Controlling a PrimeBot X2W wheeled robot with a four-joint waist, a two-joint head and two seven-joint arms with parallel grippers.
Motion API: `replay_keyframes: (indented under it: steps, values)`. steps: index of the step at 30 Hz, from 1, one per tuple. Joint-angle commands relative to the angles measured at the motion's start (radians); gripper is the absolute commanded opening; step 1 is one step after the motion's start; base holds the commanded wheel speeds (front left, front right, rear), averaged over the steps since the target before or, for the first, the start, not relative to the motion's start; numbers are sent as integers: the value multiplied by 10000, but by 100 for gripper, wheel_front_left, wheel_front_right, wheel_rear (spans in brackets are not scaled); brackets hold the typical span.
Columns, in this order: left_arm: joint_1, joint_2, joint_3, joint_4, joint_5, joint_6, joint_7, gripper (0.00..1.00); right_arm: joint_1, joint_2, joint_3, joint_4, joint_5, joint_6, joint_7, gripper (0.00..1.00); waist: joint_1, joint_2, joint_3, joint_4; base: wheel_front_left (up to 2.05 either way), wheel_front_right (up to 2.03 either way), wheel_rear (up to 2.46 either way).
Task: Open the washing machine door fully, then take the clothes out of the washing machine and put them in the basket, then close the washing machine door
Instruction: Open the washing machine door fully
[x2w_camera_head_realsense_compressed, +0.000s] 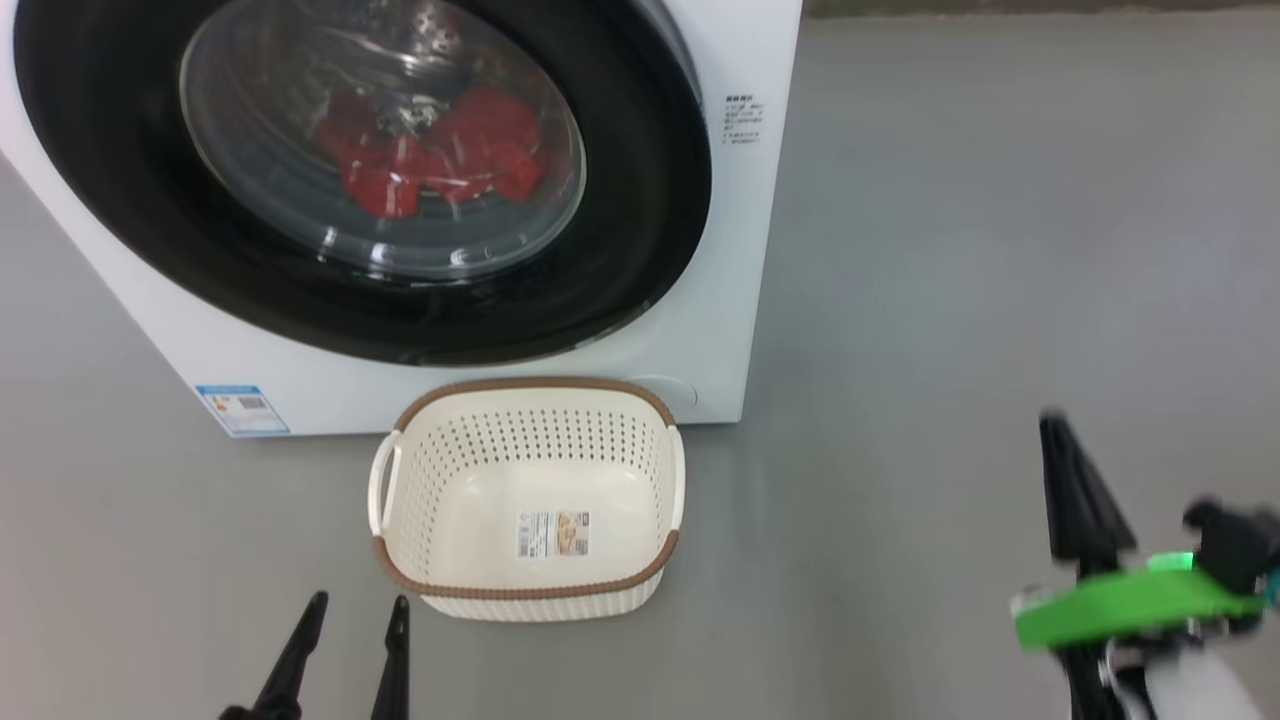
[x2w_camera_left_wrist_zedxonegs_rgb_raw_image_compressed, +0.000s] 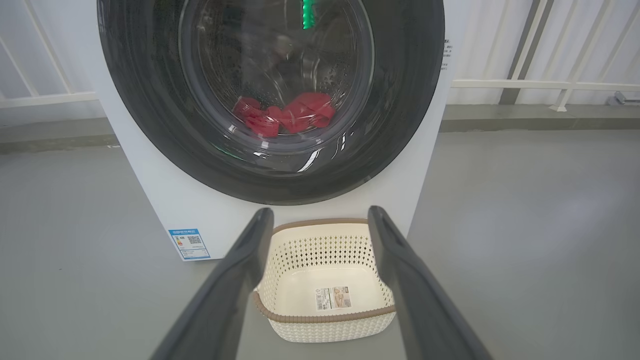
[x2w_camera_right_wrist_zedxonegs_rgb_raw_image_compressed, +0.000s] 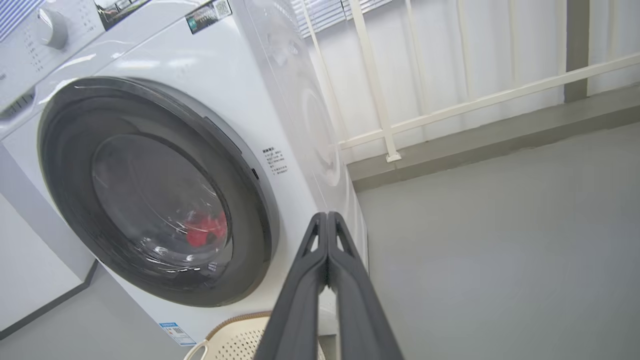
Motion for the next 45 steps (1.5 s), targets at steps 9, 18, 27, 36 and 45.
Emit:
replay_keyframes:
  steps: [9,18,27,36,45]
  values:
    - [-1204,22,-217,-504,-484,-4,-120,100,-3440,-227,843,-186,1126,-7,-91,0,-1,0,1161,540,0,0,0]
    - [-2028,21,-882,-721,-788,42,-120,100,-5938,-1031,1420,353,2023,-7,-91,0,-1,0,2226,1255,0,0,0]
    - [-2715,21,-1311,-741,-1077,135,-120,100,-8104,-2023,2940,1281,4534,-7,4,0,-1,0,3250,1844,0,0,0]
    - [-3180,20,-1662,-725,-1267,155,-120,100,-9536,-2792,3934,1683,7116,-7,1146,0,-1,0,3872,2177,0,0,0]
    - [-3607,20,-1998,-684,-1465,162,-120,100,-10736,-3369,4504,1766,9237,-7,2980,0,-1,0,4479,2398,0,0,0]
